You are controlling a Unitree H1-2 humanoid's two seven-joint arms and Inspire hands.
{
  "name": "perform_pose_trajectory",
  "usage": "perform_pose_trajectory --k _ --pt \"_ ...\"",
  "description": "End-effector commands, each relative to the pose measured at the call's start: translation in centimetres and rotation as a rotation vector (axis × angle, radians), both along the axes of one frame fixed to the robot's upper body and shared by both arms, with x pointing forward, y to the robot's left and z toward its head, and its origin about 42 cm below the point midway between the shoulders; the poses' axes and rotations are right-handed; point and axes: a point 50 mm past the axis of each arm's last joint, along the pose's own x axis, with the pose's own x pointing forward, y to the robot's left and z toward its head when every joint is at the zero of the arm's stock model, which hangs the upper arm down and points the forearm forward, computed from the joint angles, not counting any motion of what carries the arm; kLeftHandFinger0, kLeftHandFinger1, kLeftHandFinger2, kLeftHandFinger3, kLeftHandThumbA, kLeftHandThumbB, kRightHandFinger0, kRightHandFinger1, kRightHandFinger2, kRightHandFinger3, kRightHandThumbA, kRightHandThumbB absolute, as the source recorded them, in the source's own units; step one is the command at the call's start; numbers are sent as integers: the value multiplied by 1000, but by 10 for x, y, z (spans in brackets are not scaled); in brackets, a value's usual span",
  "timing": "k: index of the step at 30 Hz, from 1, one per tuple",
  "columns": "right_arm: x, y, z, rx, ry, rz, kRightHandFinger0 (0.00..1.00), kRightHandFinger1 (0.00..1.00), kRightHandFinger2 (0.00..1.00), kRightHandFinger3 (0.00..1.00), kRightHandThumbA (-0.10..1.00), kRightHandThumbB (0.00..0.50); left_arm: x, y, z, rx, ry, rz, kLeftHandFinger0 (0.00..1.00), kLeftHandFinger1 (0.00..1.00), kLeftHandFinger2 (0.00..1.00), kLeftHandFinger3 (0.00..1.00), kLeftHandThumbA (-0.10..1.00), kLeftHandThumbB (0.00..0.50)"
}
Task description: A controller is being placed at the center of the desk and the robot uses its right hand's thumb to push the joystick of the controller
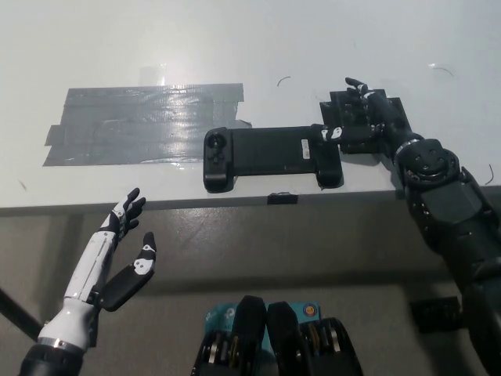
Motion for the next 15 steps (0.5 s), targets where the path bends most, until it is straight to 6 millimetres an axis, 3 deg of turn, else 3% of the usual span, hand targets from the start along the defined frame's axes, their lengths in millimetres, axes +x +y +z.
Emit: perform_pose_trajectory --k 1,11,15 --pt "10 -12 23 21 -60 -40 1000 1000 1000 1000 1000 436 0 4 10 11 -33 -9 1000 1000 1000 1000 322 63" --pt "10 -18 21 62 -43 -64 1000 1000 1000 1000 1000 435 2 4 10 10 -37 -6 1000 1000 1000 1000 307 58" --pt "11 -19 23 127 -40 -64 1000 1000 1000 1000 993 411 2 4 10 6 -37 -6 1000 1000 1000 1000 303 63"
